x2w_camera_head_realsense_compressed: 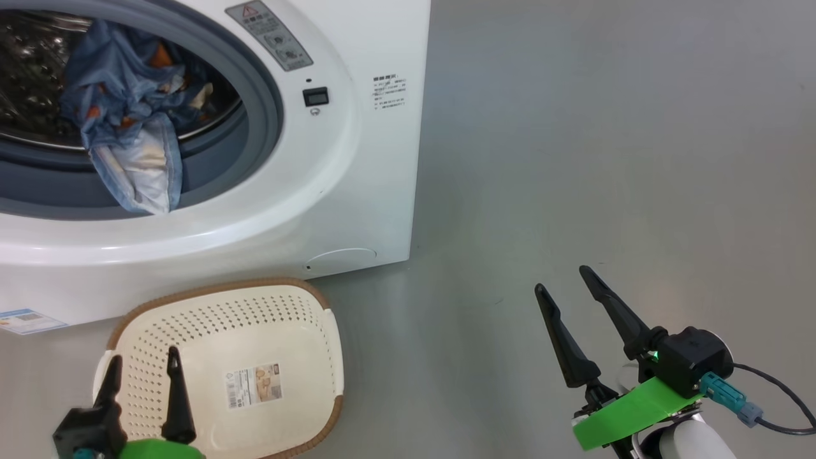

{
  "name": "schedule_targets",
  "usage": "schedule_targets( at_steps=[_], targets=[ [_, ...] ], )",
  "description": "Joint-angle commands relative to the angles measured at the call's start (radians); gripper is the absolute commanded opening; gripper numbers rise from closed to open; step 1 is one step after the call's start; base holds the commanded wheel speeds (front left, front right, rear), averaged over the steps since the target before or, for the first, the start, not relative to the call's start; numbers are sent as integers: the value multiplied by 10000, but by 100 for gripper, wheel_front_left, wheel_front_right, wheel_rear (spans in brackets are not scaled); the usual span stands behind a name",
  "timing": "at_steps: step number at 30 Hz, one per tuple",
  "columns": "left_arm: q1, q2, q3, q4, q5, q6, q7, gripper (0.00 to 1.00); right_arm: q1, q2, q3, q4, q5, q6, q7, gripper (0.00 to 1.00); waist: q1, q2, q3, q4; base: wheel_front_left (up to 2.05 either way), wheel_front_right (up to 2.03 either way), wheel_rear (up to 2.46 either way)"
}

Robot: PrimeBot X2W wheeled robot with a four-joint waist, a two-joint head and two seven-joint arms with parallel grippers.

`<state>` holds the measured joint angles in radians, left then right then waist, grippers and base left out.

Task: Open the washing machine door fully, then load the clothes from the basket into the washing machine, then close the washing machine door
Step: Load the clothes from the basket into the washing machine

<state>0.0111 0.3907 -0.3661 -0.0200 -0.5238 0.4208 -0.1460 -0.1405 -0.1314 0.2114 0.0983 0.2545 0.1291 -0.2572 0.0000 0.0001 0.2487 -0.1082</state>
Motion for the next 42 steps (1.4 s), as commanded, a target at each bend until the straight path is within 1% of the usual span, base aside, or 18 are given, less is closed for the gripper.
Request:
schedule_targets(
  at_steps=[1, 5, 11, 12, 19, 26, 28, 35, 37, 42],
  targets=[
    [-494, 234, 312, -127, 48, -104, -3, 100, 89, -49, 213, -272, -56, 16, -46, 100, 0, -1, 43, 5, 0, 0, 0],
    [-978, 348, 167, -45, 99, -352, 180, 100, 22, -53, 202, -311, -45, 16, -46, 100, 0, -1, 218, 33, 0, 0, 0],
    [-2334, 542, 11, 483, 98, -985, 544, 100, -224, -35, 312, -363, -29, 16, -46, 100, 0, -1, 630, -11, 0, 0, 0],
    [-2903, 608, -13, 804, 92, -1188, 720, 100, -349, -26, 365, -396, -5, 16, -46, 100, 0, -1, 825, -65, 0, 0, 0],
    [-4943, 813, 204, 2023, -157, -1787, 1297, 100, -760, 49, 446, -510, 105, 16, -46, 100, 0, -1, 1653, -435, 0, 0, 0],
    [-6702, 1409, 497, 3067, -377, -2274, 2139, 100, -1185, 241, 477, -633, 236, 16, -46, 100, 0, -1, 2521, -952, 0, 0, 0],
    [-7127, 1688, 516, 3330, -327, -2321, 2526, 100, -1315, 303, 503, -655, 286, 16, -46, 100, 0, -1, 2767, -1105, 0, 0, 0],
    [-8542, 2358, 694, 3750, -558, -2559, 3939, 100, -1803, 527, 597, -693, 481, 16, -46, 100, 0, -1, 3581, -1570, 0, 0, 0],
    [-8895, 2659, 651, 3906, -497, -2591, 4467, 100, -1936, 587, 644, -690, 552, 16, -46, 100, 0, -1, 3764, -1714, 0, 0, 0],
    [-9533, 3104, 649, 4131, -495, -2573, 5410, 100, -2142, 703, 719, -636, 700, 16, -46, 100, 0, -1, 4068, -2050, 0, 0, 0]
  ],
)
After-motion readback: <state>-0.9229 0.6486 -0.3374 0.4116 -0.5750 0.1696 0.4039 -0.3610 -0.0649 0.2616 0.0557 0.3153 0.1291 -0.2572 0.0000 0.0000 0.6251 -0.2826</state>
